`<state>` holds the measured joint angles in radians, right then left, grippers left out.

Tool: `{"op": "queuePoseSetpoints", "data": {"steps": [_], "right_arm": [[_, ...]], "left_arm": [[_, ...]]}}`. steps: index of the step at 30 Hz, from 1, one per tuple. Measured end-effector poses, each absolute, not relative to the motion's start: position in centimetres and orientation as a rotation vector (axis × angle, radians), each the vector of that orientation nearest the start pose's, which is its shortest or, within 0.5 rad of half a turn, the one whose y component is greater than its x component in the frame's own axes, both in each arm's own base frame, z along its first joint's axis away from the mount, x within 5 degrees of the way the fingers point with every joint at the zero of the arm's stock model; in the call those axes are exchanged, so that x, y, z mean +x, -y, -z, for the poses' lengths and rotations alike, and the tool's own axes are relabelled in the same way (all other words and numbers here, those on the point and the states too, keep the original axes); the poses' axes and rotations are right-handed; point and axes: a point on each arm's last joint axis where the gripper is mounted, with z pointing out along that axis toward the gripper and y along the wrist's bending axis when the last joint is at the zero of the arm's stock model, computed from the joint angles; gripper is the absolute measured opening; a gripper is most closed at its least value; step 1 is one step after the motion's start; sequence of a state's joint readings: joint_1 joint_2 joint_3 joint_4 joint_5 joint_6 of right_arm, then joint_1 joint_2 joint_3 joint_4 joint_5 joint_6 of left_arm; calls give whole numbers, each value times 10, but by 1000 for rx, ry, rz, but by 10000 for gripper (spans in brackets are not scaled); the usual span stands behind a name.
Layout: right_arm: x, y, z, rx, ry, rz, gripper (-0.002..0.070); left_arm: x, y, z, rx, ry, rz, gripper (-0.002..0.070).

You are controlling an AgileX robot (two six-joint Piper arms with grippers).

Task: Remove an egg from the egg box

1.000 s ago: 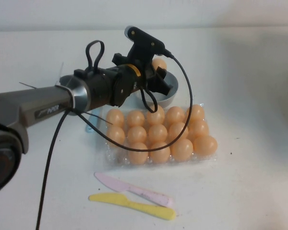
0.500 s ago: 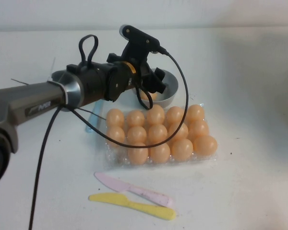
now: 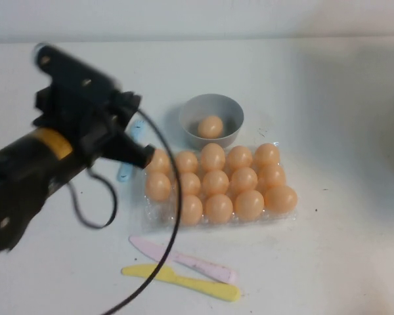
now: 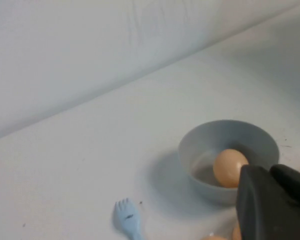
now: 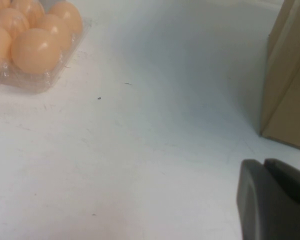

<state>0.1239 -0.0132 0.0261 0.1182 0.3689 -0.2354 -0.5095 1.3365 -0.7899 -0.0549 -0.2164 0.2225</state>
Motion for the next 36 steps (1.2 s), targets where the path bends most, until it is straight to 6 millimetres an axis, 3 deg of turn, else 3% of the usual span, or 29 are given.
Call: {"op": "queuePoseSetpoints", "data": {"steps": [5, 11, 16, 18, 23, 32, 36], "right_arm": [[52, -10, -172, -260, -1845, -39, -17], [52, -10, -172, -260, -1845, -39, -17], [52, -10, -172, -260, -1845, -39, -17], [52, -10, -172, -261, -1848, -39, -17], [52, -10, -172, -260, -1844, -39, -17], [52, -10, -172, -258, -1844, -43, -17], [51, -11, -172, -246, -1845, -61, -17]], "left_arm": [[184, 87, -284, 491, -1679, 207, 0], [110, 36, -274, 409, -1626, 107, -1], [51, 6, -270, 303, -1609, -111, -1], [37, 0, -269, 231, -1603, -179, -1], [27, -3, -267, 143, -1719, -205, -1], [27, -1, -270, 9, -1704, -63, -2], [33, -1, -251, -73, -1754, 6, -2]]}}
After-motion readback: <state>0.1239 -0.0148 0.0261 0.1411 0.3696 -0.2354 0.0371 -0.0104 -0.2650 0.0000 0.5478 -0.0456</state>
